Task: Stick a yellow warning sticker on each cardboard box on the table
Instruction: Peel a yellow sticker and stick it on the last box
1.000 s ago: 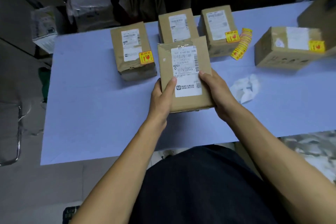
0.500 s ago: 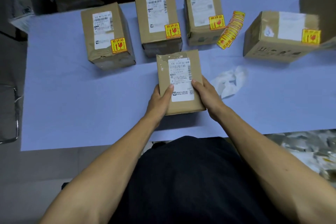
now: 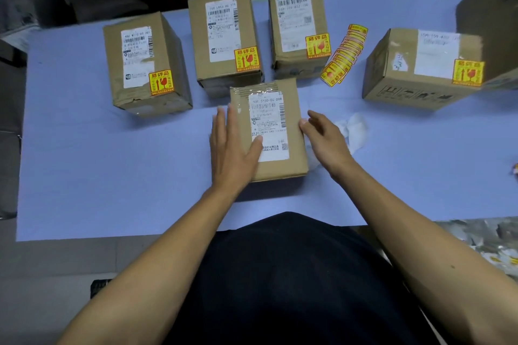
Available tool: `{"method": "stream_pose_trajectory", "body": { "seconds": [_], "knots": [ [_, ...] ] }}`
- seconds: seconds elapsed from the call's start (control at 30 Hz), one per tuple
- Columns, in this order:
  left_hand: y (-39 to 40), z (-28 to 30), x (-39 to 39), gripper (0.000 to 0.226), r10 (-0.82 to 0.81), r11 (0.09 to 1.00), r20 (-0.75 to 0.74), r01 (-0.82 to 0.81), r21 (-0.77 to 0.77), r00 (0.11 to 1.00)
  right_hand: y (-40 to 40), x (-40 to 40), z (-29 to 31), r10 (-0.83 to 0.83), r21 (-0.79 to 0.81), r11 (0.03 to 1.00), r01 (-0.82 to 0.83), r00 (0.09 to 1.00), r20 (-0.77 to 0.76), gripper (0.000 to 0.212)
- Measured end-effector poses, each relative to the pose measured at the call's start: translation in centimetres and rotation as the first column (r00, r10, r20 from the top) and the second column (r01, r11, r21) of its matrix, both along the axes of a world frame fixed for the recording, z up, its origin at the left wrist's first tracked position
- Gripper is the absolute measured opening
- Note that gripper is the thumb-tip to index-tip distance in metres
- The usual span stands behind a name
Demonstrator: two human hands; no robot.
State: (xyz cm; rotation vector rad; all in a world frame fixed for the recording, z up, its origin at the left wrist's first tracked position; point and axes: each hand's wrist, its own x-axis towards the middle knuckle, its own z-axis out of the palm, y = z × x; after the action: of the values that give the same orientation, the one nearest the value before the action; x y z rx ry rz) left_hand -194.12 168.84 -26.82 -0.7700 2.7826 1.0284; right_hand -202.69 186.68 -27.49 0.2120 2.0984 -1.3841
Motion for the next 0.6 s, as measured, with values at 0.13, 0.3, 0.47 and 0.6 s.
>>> {"method": "stream_pose_trajectory", "body": {
  "seconds": [0.13, 0.3, 0.47, 0.6],
  "knots": [
    [-0.1, 0.4, -3.9, 0.070, -0.370, 0.891, 0.009, 0.358, -0.279, 0.929, 1.4, -3.4, -0.4, 0.043, 0.248, 0.969, 0.017, 0.971, -0.235, 0.035],
    [0.9, -0.5, -6.5, 0.068, -0.452, 0.799, 0.160, 0.479, -0.364, 0.877, 1.7, -8.1, -1.6, 0.203, 0.440, 0.897, -0.044, 0.925, -0.321, 0.036],
    [0.9, -0.9, -6.5, 0.070, -0.437, 0.799, 0.151, 0.460, -0.386, 0.887, 1.6, -11.7, -3.3, 0.410, 0.590, 0.795, -0.142, 0.843, -0.349, 0.041],
    [0.9, -1.0, -6.7, 0.069, -0.431, 0.803, 0.132, 0.446, -0.395, 0.893, 1.4, -13.3, -4.8, 0.485, 0.658, 0.732, -0.177, 0.813, -0.322, 0.040]
  ]
}}
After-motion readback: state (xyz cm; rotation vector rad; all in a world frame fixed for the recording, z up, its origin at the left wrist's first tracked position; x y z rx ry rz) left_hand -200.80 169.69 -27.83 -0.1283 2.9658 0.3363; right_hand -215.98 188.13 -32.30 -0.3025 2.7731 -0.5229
